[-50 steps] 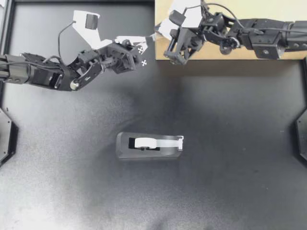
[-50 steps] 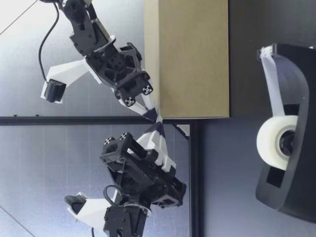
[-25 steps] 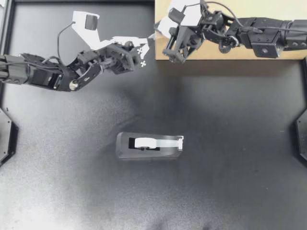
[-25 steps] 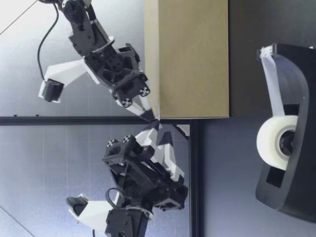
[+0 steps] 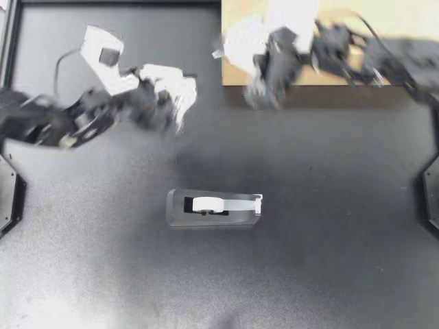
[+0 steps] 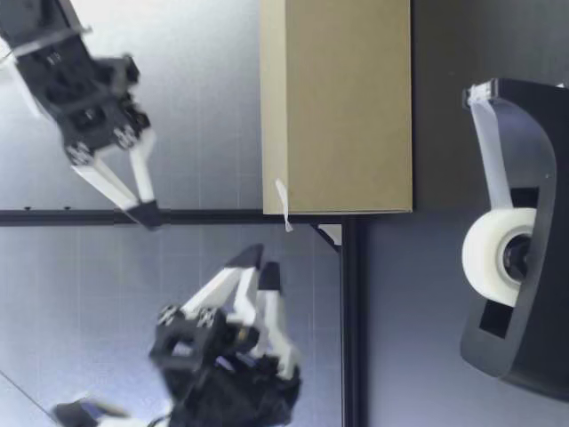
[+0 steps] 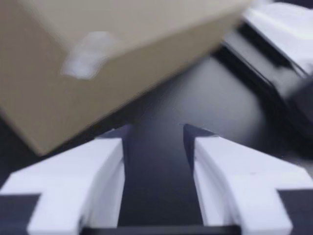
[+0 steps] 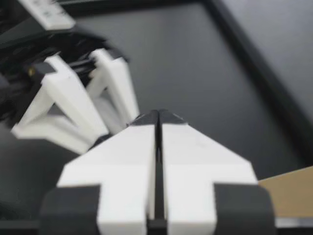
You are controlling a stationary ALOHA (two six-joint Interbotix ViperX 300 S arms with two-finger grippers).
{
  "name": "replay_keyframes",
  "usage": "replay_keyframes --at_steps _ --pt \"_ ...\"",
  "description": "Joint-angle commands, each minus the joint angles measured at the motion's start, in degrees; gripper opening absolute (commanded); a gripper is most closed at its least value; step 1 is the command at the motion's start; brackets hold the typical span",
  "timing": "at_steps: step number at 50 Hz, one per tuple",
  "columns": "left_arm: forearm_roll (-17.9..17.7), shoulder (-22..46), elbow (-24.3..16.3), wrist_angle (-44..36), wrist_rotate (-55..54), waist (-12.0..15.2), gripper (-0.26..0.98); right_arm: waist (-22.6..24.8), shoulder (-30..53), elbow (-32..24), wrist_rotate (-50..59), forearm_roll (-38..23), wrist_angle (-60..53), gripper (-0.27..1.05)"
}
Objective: Cut a small piece of tape from the tape dispenser then place it on the cardboard box's edge.
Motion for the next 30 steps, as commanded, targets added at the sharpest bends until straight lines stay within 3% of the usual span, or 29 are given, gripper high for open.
replay_keyframes --at_steps 1,19,30 --pt "2.7 -4.3 0.7 -0.3 4.1 -2.5 0.35 3.0 -4.8 1.7 1.2 0.9 -0.4 -0.08" --pt "6.9 -12.9 3.1 -0.3 16.3 -10.9 0.34 14.5 -12.4 10.6 6.1 1.0 -3.2 -0.08" --pt "9.9 -13.8 3.0 -0.3 16.7 -12.4 0.34 16.1 -13.7 13.3 8.8 1.0 -6.1 -0.08"
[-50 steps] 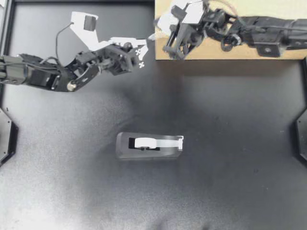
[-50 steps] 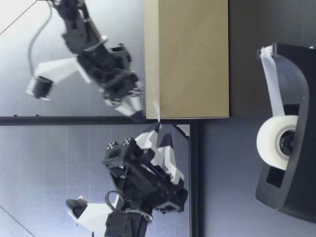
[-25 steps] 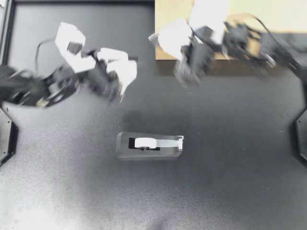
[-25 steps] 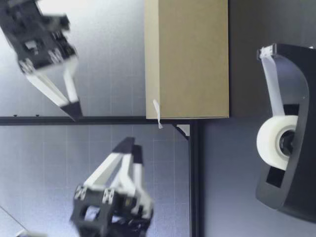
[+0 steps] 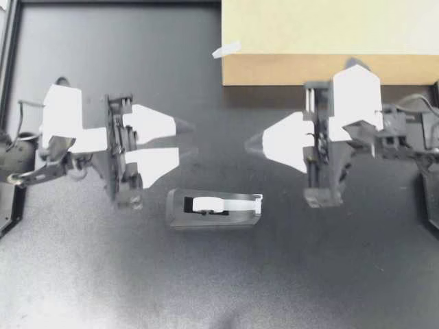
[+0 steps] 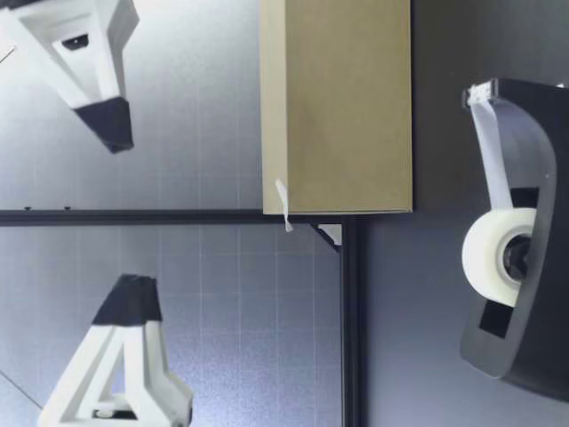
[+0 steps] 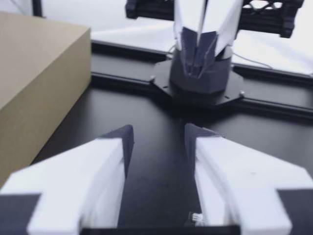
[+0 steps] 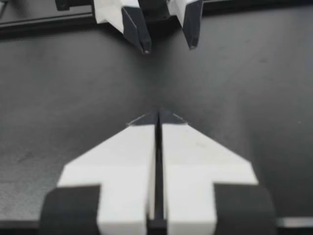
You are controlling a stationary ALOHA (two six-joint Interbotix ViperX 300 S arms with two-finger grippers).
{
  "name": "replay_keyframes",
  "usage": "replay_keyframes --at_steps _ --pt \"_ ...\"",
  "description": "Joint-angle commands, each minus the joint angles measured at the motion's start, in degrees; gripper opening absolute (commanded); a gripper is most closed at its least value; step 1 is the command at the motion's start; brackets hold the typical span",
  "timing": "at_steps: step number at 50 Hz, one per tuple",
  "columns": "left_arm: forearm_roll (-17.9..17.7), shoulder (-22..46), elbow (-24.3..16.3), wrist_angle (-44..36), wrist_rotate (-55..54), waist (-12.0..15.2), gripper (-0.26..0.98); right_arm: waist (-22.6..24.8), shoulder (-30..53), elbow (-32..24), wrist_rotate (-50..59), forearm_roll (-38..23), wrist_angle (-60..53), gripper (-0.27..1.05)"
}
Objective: Cut a small piece of tape from the tape dispenser then place it on the cardboard box's edge.
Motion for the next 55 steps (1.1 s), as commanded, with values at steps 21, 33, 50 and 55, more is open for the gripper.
replay_keyframes --at_steps 21,33,50,55 --pt "1.6 -1.2 -1.0 -0.4 0.2 -0.4 0.34 0.4 -1.8 2.6 0.9 0.1 -6.3 -0.08" --pt "1.6 -1.2 -0.5 -0.4 0.2 -0.5 0.34 0.4 -1.1 2.7 1.0 0.2 -7.4 -0.08" --pt "1.6 -1.4 -0.3 -0.3 0.3 -0.5 0.34 0.4 1.7 2.5 1.4 0.1 -8.3 -0.08" --pt "1.6 -1.5 -0.3 -0.3 0.3 -0.4 0.34 0.4 1.1 2.5 1.3 0.1 -8.3 -0.08"
